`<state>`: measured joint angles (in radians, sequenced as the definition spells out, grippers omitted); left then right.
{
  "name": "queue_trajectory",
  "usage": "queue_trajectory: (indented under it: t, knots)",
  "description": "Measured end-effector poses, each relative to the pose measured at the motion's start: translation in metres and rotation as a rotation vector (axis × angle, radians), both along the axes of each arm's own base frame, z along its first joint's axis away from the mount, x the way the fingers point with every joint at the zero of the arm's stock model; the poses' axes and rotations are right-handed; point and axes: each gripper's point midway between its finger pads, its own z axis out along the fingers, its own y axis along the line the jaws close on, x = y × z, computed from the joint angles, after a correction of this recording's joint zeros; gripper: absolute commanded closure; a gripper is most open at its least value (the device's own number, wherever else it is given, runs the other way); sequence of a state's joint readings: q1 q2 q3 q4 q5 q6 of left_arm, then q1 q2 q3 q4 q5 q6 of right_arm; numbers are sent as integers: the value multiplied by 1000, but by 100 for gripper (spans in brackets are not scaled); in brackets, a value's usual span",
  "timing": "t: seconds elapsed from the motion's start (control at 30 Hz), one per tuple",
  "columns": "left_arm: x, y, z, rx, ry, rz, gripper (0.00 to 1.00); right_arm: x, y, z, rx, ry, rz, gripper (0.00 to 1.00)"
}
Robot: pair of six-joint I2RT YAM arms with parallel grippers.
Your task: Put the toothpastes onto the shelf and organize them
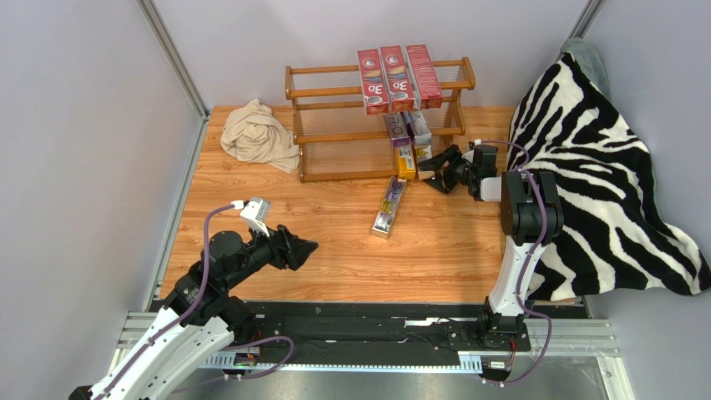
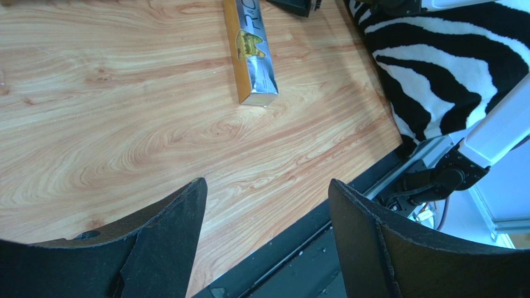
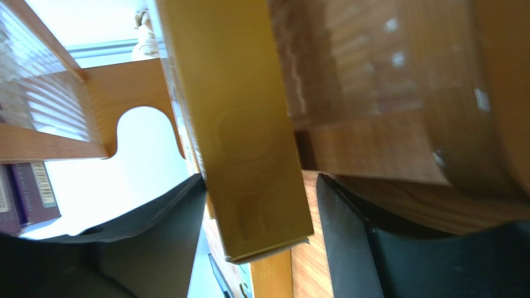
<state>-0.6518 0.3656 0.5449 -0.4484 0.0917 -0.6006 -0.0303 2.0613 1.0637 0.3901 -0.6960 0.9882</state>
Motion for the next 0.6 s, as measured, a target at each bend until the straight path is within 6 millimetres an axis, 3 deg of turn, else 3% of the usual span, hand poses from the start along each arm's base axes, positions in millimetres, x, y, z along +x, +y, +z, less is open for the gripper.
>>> queue_trajectory:
  t: [0.27,0.6]
  knots:
    - [-1,1,-7,2,14,2,20,-5,-1,-2,-18,16,2,12]
    - [-3,1,-18,3,37,3,19,-27,2,-1,-11,-3,15,8]
